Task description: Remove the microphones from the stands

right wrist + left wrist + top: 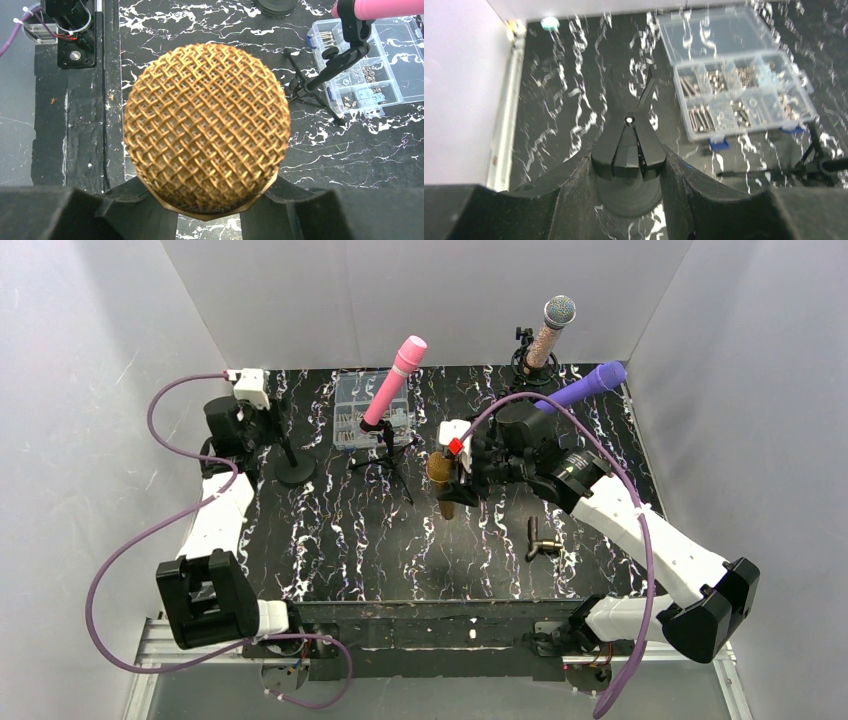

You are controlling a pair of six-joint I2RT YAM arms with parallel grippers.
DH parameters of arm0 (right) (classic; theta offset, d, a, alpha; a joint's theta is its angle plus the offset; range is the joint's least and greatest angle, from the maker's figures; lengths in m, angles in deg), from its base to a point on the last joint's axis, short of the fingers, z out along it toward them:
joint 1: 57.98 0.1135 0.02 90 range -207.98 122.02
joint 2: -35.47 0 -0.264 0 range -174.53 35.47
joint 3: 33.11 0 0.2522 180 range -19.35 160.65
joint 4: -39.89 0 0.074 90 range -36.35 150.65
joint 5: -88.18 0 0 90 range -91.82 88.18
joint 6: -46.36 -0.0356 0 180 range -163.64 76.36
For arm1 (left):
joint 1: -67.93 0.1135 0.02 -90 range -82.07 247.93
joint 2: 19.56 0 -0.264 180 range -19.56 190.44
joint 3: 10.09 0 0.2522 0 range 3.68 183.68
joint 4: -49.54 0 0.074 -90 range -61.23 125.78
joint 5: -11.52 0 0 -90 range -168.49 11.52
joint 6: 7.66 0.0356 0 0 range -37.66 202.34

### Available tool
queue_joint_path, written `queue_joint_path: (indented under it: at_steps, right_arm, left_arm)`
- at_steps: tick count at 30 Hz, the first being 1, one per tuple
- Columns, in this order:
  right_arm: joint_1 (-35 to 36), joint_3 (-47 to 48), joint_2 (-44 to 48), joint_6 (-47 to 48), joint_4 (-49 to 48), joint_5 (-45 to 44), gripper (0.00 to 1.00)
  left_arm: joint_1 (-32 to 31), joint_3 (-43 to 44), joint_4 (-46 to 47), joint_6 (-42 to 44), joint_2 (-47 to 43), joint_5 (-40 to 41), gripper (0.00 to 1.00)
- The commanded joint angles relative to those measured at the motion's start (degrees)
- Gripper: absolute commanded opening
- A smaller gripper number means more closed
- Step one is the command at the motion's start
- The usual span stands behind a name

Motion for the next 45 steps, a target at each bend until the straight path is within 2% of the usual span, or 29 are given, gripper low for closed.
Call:
queue_joint_path:
  at_steps: [1, 9, 10, 11, 13, 15, 17, 22, 29, 34, 37, 40, 45]
  right_arm:
    - [-0.37, 0.39, 0.30, -0.56, -2.65, 1.51, 0.01]
    - [-0.36, 0.39, 0.04, -0.67, -2.66, 1.69, 0.01]
    - [-0.35, 0.46, -0.04, -0.67, -2.65, 1.69, 0.01]
    - [-0.35, 0.56, -0.13, -0.67, -2.65, 1.77, 0.01]
    - [-0.37, 0.73, -0.23, -0.67, -2.65, 1.86, 0.01]
    - [-0.35, 0.83, -0.24, -0.75, -2.65, 1.87, 0.01]
    - [-0.37, 0.84, -0.11, -0.68, -2.65, 1.82, 0.01]
    - [-0.35, 0.66, 0.15, -0.50, -2.70, 1.19, 0.01]
    - [-0.37, 1.43, 0.21, -0.64, -2.18, 1.75, 0.01]
    - [-0.35, 3.97, 0.44, -4.84, -2.29, 3.20, 0.01]
    - [-0.35, 6.74, -0.21, -7.49, -1.98, 4.47, 0.01]
    - [-0.40, 9.79, -1.50, -10.69, -2.17, 6.00, 0.01]
    - [-0.35, 14.54, -3.40, -15.97, -2.75, 8.60, 0.01]
  left_arm:
    - [0.06, -4.36, -12.80, 1.65, 3.78, 1.74, 0.00]
    - [0.15, -5.70, -12.33, 2.08, 2.83, -0.37, 0.00]
    - [0.13, -5.15, -13.04, 2.32, 2.63, -0.88, 0.03]
    - [0.07, -4.55, -13.73, 2.69, 2.39, -1.11, 0.14]
    - [0.12, -3.00, -15.06, 3.31, 2.03, -1.25, 0.43]
    - [0.16, -1.15, -16.51, 3.98, 1.79, -1.26, 0.61]
    - [0.09, 0.83, -18.09, 4.48, 1.72, -1.16, 0.73]
    - [0.11, 5.48, -20.87, 4.65, 1.23, -0.80, 0.97]
    - [0.11, 10.31, -23.83, 6.05, -3.11, -0.63, 0.98]
    - [0.05, 13.68, -28.52, 12.72, -10.59, -2.32, 0.98]
    - [0.15, 13.59, -32.03, 16.65, -15.98, -10.05, 0.98]
    - [0.02, 16.74, -42.01, 17.35, -19.70, -23.87, 0.98]
    - [-0.22, 22.80, -50.94, 0.92, -19.96, -38.90, 0.98]
